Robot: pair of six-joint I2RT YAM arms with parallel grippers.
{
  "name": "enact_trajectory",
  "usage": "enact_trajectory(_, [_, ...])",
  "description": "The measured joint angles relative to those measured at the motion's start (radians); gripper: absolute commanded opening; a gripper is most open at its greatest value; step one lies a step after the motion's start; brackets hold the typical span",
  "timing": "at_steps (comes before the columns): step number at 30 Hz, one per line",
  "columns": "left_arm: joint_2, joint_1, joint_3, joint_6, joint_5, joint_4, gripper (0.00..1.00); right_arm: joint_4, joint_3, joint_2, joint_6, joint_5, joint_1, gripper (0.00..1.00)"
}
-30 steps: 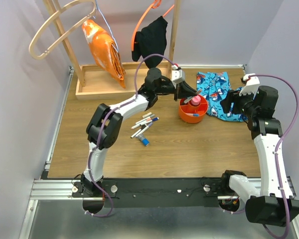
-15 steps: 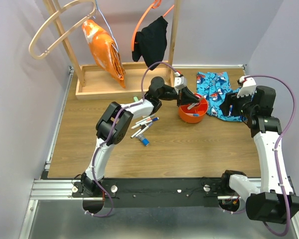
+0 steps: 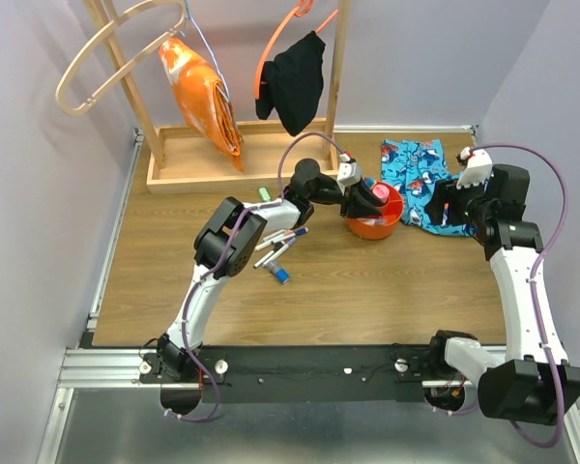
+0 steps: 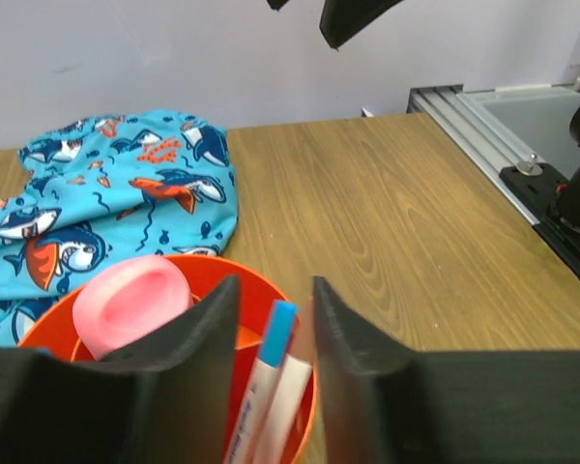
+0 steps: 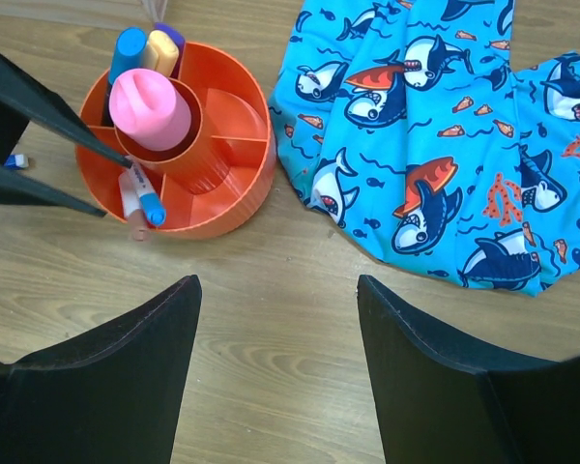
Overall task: Sort the stationery into containers
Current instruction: Place the pen in the storage box, then pick up the pen from the center of the board.
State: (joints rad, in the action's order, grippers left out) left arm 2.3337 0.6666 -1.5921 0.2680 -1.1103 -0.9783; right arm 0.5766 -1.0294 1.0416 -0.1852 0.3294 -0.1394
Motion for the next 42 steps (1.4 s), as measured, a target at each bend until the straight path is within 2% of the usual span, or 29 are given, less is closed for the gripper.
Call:
enact_trajectory(5, [-0.044, -0.007, 0.024, -0.043, -0.001, 0.063, 0.55, -0.007, 0.0, 0.012, 0.002, 0.002, 0.0, 0.73])
enact_trajectory(9, [-0.156, -0.02, 0.076, -0.079, 0.017, 0.175, 0.62, -0.015, 0.0, 0.01, 0.005, 0.016, 0.0, 0.74])
enact_trajectory(10, [-0.211, -0.026, 0.099, -0.13, 0.031, 0.247, 0.63, -0.019, 0.0, 0.007, 0.006, 0.022, 0.0, 0.74])
enact_trajectory(13, [-0.424, -0.048, 0.13, -0.335, 0.113, 0.612, 0.63, -0.042, 0.01, -0.019, 0.011, 0.047, 0.0, 0.74])
enact_trajectory(16, [-0.573, -0.064, 0.11, -0.579, 0.219, 0.924, 0.57, -0.074, 0.047, -0.064, 0.019, 0.082, 0.0, 0.74])
enact_trajectory(17, [-0.625, -0.067, 0.084, -0.637, 0.259, 1.098, 0.53, -0.083, 0.054, -0.069, 0.023, 0.087, 0.0, 0.74])
enact_trajectory(21, [-0.623, -0.067, 0.024, -0.799, 0.457, 1.462, 0.52, -0.12, 0.081, -0.067, 0.047, 0.112, 0.0, 0.74])
enact_trajectory(25, [-0.486, -0.081, 0.024, -0.824, 0.611, 1.676, 0.48, -0.138, 0.081, -0.063, 0.058, 0.132, 0.0, 0.74])
enact_trajectory(28, [-0.376, -0.102, 0.034, -0.809, 0.7, 1.757, 0.47, -0.139, 0.081, -0.063, 0.058, 0.137, 0.0, 0.74])
enact_trajectory(32, [-0.338, -0.125, 0.039, -0.784, 0.76, 1.793, 0.46, -0.139, 0.082, -0.069, 0.062, 0.139, 0.0, 0.74])
enact_trajectory(42, [-0.301, -0.128, -0.068, -0.775, 0.778, 1.796, 0.46, -0.142, 0.121, -0.118, 0.082, 0.139, 0.0, 0.74])
